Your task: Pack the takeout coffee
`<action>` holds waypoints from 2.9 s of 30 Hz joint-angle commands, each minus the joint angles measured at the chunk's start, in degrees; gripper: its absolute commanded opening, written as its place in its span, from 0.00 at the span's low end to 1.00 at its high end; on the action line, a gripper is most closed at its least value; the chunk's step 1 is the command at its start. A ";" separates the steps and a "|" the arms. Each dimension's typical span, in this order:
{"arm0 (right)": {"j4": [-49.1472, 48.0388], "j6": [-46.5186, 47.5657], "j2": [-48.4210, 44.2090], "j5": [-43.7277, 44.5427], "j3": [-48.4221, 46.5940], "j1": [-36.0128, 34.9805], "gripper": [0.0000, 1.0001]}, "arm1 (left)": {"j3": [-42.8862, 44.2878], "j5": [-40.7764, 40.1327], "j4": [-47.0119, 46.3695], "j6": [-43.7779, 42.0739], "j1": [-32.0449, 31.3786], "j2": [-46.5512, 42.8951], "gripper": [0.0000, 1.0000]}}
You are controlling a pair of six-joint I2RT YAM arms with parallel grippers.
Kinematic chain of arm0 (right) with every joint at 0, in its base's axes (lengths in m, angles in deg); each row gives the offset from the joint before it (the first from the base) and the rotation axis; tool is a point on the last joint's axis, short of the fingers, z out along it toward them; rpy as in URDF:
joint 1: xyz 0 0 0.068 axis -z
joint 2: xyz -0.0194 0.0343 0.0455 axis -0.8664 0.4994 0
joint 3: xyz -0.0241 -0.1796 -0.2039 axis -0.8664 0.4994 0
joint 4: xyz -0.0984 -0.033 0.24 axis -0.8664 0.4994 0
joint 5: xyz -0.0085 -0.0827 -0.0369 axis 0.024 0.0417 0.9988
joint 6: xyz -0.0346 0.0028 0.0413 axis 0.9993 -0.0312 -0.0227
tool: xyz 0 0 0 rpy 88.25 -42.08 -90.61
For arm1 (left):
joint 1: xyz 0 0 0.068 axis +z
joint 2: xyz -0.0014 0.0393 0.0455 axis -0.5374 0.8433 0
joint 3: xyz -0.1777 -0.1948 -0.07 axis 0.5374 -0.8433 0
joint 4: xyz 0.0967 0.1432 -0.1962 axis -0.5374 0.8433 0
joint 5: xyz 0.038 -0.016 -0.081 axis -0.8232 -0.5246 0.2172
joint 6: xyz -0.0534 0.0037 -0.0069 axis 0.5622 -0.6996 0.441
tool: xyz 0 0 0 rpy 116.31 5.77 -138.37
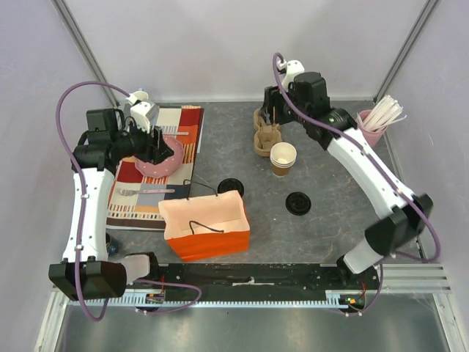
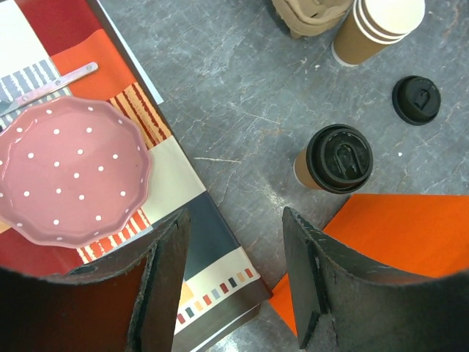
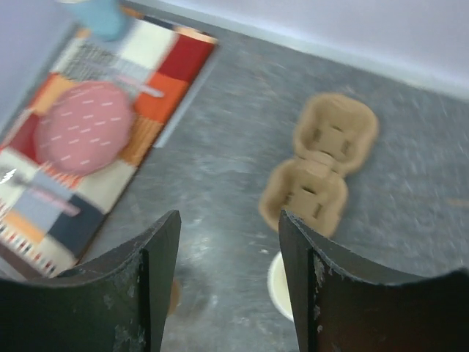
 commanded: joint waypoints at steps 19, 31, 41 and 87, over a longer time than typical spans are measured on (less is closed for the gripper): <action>10.73 2.03 40.37 11.48 -21.77 12.28 0.52 | 3.35 -5.81 -0.69 -0.81 -0.14 6.61 0.59; 11.61 3.88 42.31 7.62 -18.42 12.37 0.46 | 3.44 -5.37 -1.22 -0.90 -0.05 7.58 0.59; 11.35 6.34 41.87 8.76 -19.93 12.02 0.27 | 3.61 -4.41 -1.30 -0.81 -0.05 7.76 0.58; 6.96 10.12 40.02 10.08 -19.49 11.58 0.12 | 3.08 -1.77 -1.22 -1.95 -0.05 7.23 0.58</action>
